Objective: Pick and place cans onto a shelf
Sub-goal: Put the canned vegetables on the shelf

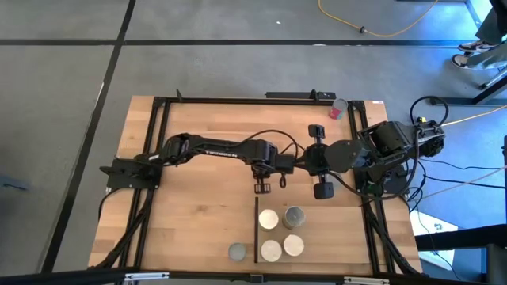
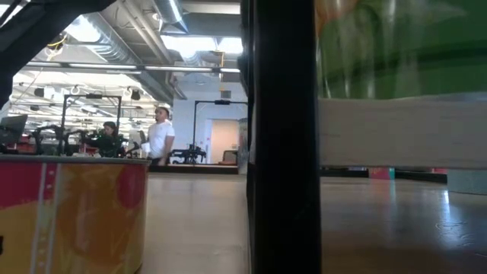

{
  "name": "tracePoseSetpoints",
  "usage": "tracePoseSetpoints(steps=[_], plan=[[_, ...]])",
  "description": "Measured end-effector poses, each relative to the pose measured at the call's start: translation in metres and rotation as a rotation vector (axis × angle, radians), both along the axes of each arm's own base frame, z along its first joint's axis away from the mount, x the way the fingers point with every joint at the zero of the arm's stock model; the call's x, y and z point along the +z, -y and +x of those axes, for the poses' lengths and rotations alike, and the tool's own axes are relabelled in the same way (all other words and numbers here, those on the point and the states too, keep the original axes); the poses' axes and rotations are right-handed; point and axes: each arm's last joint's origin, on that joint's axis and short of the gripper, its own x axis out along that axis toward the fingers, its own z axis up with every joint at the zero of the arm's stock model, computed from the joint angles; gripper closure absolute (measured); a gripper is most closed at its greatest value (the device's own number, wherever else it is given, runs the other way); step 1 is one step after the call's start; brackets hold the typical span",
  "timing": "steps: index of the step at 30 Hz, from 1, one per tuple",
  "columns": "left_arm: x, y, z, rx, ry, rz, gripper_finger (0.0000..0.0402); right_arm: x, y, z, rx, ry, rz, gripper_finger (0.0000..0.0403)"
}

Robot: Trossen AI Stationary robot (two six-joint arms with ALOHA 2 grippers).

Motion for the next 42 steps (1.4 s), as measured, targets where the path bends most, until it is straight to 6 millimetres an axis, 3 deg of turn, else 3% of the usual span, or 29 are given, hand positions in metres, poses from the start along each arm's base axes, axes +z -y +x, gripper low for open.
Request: tracePoseSetpoints(steps=[23, 33, 42], plan=[[-0.003, -0.015, 0.000, 0.015, -0.019, -0.053, 0.0401, 0.000, 0.000, 0.000, 0.004, -0.001, -0.002, 0.0377], [-0.022, -0.012, -0.005, 0.011, -0.073, -0.053, 0.0401, 0.000, 0.000, 0.000, 0.017, -0.004, -0.017, 0.0377], [-0.024, -0.011, -0.005, 0.008, -0.078, -0.044, 0.0390, 0.000, 0.000, 0.000, 0.018, -0.004, -0.019, 0.0377]])
